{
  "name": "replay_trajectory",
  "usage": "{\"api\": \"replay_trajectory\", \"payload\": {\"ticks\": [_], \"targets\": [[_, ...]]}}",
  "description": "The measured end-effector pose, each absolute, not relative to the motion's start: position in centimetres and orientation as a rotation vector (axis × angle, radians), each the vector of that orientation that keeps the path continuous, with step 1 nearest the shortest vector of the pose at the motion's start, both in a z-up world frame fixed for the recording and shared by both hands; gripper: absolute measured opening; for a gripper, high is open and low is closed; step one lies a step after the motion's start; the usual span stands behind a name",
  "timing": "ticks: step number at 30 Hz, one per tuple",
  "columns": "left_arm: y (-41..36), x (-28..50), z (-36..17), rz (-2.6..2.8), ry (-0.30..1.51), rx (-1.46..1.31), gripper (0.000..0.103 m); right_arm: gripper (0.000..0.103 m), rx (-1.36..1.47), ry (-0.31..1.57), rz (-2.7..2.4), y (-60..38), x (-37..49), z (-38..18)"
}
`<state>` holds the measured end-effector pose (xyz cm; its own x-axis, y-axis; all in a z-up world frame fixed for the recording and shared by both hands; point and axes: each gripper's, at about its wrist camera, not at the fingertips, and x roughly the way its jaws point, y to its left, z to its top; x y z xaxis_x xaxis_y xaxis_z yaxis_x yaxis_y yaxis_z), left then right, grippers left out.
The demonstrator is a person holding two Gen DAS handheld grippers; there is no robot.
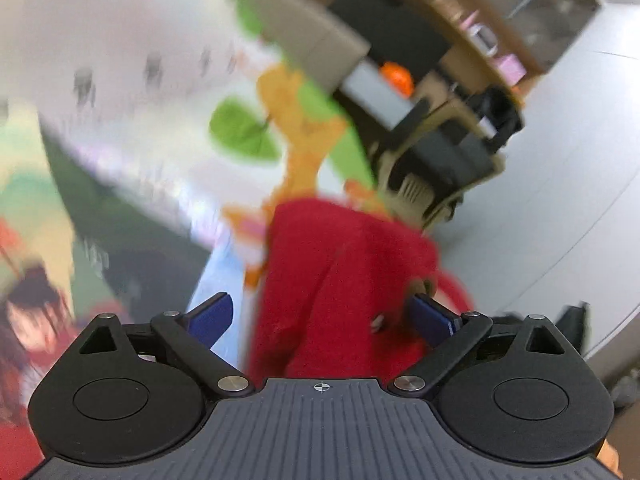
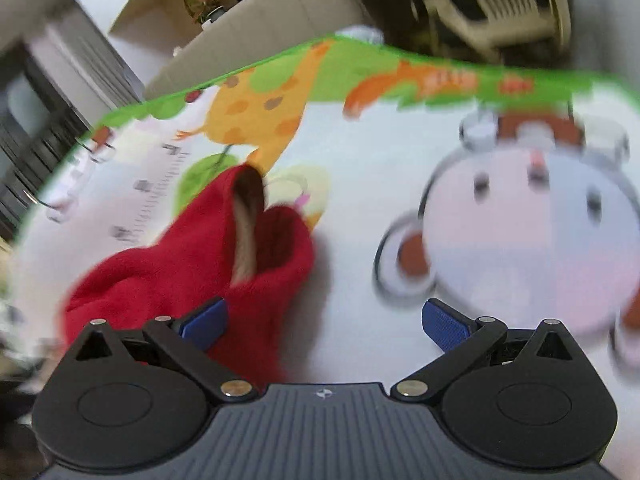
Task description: Fold clothes
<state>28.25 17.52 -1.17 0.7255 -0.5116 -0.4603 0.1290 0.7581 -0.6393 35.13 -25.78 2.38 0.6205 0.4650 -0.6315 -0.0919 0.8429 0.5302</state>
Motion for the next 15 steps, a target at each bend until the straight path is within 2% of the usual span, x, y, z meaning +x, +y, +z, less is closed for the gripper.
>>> {"api": "replay_trajectory", "payload": {"ticks": [5, 9, 14, 15], "targets": [[14.5, 30.0, -3.6, -0.419, 0.751, -0.572, 0.101, 0.103, 0.631, 0.929, 0.507, -25.2, 33.0, 1.4], [14.7, 30.0, -3.6, -0.416, 0.772, -0.579, 0.101, 0.103, 0.544, 0.972, 0.539, -22.0, 33.0, 0.3], [13.9, 28.6, -3.1, -0.401, 0.698, -0.542, 0.099, 0.103, 0.546, 0.954, 0.685, -19.4, 32.8, -0.3], [13.6, 28.3, -3.0, -0.391, 0.672, -0.521, 0.096, 0.103, 0.523, 0.929, 0.696, -18.8, 32.6, -0.3]]}}
